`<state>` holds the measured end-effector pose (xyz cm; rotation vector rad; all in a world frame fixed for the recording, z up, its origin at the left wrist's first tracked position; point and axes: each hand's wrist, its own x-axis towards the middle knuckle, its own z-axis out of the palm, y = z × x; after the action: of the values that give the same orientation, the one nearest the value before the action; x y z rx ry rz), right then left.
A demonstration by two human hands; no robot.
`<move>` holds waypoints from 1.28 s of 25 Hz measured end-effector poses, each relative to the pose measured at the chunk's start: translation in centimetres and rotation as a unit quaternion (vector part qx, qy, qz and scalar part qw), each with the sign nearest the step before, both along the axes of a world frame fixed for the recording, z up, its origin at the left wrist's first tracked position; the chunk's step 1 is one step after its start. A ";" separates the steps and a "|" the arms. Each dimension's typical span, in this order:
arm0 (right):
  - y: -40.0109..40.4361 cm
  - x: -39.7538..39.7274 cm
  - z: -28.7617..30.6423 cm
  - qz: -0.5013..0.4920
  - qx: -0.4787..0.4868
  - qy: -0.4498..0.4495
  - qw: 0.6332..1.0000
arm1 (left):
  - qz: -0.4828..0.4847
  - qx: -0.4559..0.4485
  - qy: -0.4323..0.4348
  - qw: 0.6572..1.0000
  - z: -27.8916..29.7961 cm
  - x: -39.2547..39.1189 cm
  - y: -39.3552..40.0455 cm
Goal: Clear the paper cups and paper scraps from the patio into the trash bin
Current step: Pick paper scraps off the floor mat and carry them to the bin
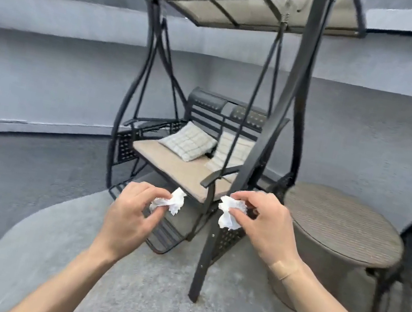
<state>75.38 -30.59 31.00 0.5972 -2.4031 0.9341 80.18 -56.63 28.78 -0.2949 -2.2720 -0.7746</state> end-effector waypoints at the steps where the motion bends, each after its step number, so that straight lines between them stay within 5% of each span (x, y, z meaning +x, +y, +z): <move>1: -2.9 0.0 0.0 0.020 -0.002 0.000 1.000 | 0.020 0.000 0.002 1.000 0.1 0.9 -2.8; 10: -29.8 3.4 -1.2 0.220 0.000 -0.016 0.975 | 0.214 0.008 -0.002 0.977 -1.4 12.7 -25.3; 20: -51.8 7.5 -3.8 0.409 -0.008 -0.018 0.912 | 0.421 0.074 -0.038 0.903 -5.1 23.9 -39.7; 32: -72.8 -2.3 -5.2 0.520 0.011 -0.026 0.854 | 0.547 0.101 -0.053 0.829 -6.2 17.5 -54.2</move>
<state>73.09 -103.36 25.83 1.9968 -2.0278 1.3007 97.69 -110.81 22.54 1.0957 -1.9522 -0.3747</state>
